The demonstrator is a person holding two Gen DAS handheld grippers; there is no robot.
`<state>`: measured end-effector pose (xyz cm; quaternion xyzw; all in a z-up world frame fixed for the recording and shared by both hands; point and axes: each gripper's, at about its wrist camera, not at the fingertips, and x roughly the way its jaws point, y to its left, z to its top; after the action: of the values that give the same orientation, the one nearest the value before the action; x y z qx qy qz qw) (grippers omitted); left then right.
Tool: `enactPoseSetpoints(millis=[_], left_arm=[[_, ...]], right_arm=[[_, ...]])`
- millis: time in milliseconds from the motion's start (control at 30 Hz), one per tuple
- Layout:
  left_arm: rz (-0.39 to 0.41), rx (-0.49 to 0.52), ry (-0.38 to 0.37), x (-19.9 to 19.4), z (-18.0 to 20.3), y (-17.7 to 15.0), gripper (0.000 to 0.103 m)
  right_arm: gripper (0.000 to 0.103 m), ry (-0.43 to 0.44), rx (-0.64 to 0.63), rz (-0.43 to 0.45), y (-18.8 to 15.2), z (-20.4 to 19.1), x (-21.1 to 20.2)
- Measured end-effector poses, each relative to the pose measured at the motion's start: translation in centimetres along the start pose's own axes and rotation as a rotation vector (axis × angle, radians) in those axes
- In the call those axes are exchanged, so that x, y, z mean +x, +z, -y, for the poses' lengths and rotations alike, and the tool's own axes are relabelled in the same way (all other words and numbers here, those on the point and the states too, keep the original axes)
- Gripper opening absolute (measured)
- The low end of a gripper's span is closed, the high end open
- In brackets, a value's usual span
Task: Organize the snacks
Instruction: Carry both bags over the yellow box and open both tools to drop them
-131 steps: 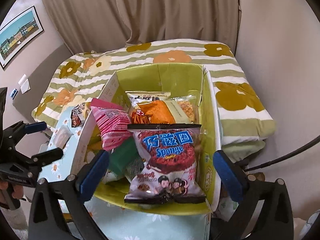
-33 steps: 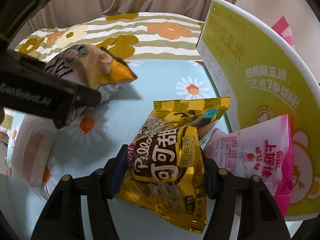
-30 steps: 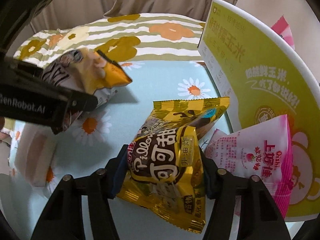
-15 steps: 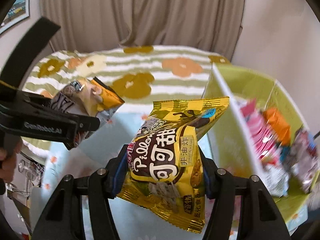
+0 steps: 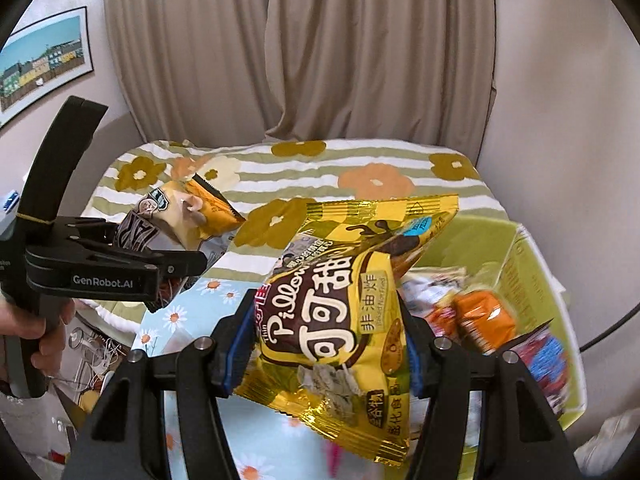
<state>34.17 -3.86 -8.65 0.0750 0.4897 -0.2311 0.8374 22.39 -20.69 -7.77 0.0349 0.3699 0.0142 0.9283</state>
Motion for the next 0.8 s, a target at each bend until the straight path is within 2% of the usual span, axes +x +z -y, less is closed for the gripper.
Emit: enactPoseSetpoints(millis=[133, 367, 500, 667, 733, 767, 800], left_arm=[[0.027, -0.041, 0.007, -0.7, 5.3, 0.4, 0.074], [0.065, -0.048, 0.027, 0.0, 14.8, 1.4, 0.074], [0.036, -0.039, 0.04, 1.7, 19.0, 1.8, 0.074], [-0.016, -0.021, 0.035, 4.3, 22.1, 2.1, 0.074], [-0.026, -0.012, 0.039, 5.1, 22.8, 2.3, 0.077], [-0.035, -0.006, 0.04, 5.5, 23.1, 2.4, 0.086], [-0.045, 0.003, 0.046, 6.0, 23.5, 2.4, 0.102]], right_arm=[[0.056, 0.037, -0.043, 0.003, 0.2, 4.4, -2.0], [0.056, 0.072, -0.083, 0.007, 0.0, 12.0, -3.7], [0.056, 0.081, -0.076, 0.001, -0.2, 15.2, -4.3], [0.056, 0.09, -0.032, -0.006, -0.1, 18.3, -3.9], [0.056, 0.091, -0.013, -0.008, -0.1, 19.2, -3.5], [0.056, 0.089, -0.007, -0.009, 0.0, 19.5, -3.3], [0.056, 0.086, -0.002, -0.011, 0.1, 19.9, -3.3]])
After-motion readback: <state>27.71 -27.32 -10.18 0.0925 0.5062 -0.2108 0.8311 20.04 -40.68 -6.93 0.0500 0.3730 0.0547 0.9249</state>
